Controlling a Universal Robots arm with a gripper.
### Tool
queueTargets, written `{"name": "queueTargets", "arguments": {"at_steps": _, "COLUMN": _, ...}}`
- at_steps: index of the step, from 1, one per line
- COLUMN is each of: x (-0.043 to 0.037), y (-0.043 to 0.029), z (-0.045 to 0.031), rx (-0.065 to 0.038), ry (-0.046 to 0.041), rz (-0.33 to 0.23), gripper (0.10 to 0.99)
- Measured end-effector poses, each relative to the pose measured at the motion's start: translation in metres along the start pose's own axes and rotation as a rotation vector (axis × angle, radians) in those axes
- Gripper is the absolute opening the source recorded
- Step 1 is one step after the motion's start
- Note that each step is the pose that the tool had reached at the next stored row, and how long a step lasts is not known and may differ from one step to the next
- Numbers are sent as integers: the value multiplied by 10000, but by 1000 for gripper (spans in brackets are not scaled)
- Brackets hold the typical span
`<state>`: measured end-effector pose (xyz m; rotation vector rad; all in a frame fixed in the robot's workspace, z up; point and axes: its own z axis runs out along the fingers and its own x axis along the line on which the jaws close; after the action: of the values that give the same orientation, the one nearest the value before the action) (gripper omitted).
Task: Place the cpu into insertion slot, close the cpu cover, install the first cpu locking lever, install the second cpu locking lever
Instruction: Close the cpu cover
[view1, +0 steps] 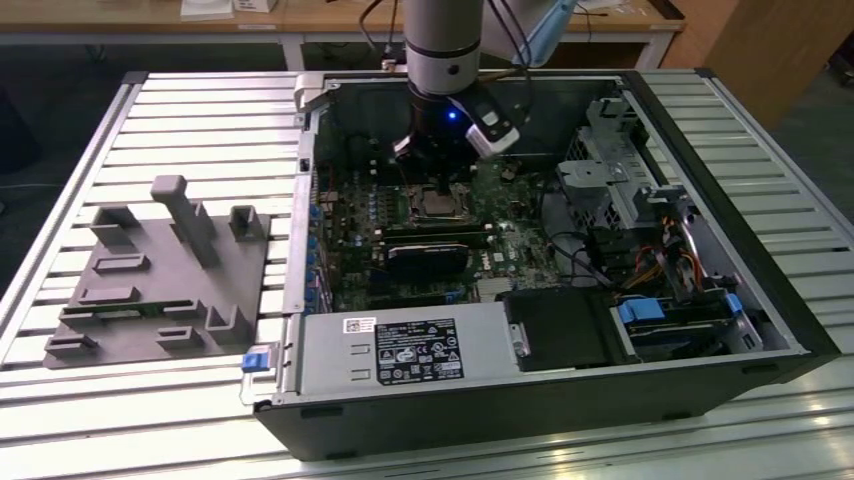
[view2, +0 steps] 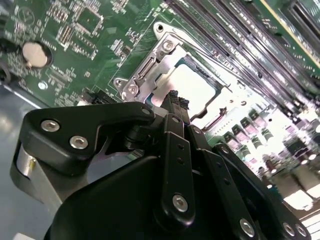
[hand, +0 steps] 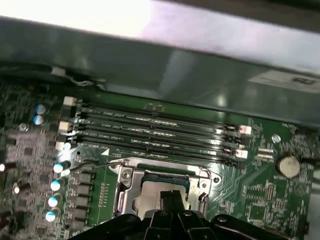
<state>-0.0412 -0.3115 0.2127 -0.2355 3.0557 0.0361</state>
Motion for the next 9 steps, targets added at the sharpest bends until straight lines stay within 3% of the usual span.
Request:
{"name": "queueTargets", "arguments": {"at_steps": 4, "x": 0, "y": 0, "z": 3, "rx": -21, "ry": 8, "rz": -370, "gripper": 106}}
{"name": "queueTargets", "arguments": {"at_steps": 9, "x": 1, "y": -1, "z": 16, "rx": 21, "ry": -1, "rz": 158, "gripper": 106}}
